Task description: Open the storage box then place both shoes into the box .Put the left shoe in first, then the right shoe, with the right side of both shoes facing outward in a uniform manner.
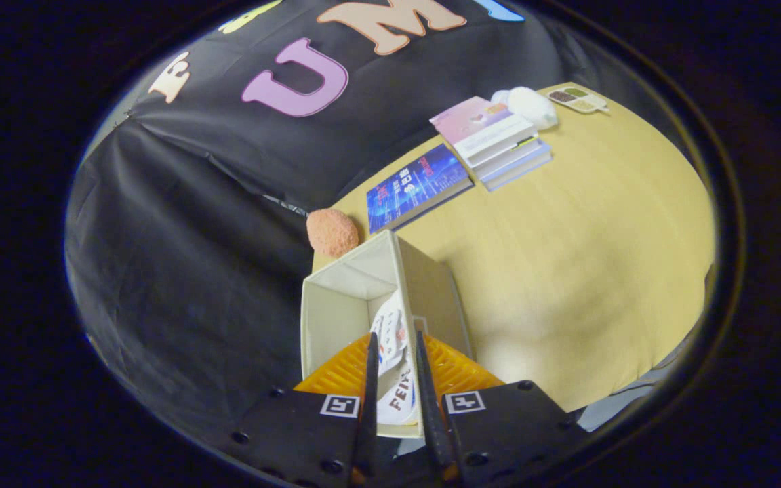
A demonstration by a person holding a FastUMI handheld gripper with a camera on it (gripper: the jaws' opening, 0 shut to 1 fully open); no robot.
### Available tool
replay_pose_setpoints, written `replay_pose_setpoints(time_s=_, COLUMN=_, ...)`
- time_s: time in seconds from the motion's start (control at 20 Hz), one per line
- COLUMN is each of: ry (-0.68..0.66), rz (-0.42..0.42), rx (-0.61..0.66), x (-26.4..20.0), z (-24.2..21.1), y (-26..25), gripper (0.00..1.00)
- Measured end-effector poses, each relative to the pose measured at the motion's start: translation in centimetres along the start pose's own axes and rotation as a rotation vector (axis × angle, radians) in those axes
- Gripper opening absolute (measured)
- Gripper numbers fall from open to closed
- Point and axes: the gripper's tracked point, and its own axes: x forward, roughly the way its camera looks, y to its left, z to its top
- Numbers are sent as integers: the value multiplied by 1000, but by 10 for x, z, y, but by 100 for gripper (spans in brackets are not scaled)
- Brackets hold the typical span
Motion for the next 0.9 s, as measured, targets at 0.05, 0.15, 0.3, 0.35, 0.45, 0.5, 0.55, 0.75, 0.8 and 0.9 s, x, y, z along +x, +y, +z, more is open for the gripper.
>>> replay_pose_setpoints(time_s=0.05, ry=-19, rz=1, rx=0, x=-11, z=11, y=-5, gripper=32)
replay_pose_setpoints(time_s=0.15, ry=-76, rz=6, rx=-10, x=-40, z=38, y=-13, gripper=32)
replay_pose_setpoints(time_s=0.3, ry=-200, rz=21, rx=-68, x=-99, z=84, y=-24, gripper=32)
replay_pose_setpoints(time_s=0.35, ry=-255, rz=36, rx=-89, x=-118, z=103, y=-22, gripper=32)
replay_pose_setpoints(time_s=0.45, ry=-376, rz=81, rx=-120, x=-163, z=138, y=-13, gripper=32)
replay_pose_setpoints(time_s=0.5, ry=-432, rz=98, rx=-139, x=-186, z=156, y=-8, gripper=31)
replay_pose_setpoints(time_s=0.55, ry=-483, rz=109, rx=-162, x=-207, z=173, y=-7, gripper=31)
replay_pose_setpoints(time_s=0.75, ry=-663, rz=122, rx=-274, x=-286, z=238, y=0, gripper=31)
replay_pose_setpoints(time_s=0.8, ry=-697, rz=124, rx=-304, x=-300, z=250, y=0, gripper=31)
replay_pose_setpoints(time_s=0.9, ry=-763, rz=106, rx=-360, x=-324, z=279, y=-5, gripper=31)
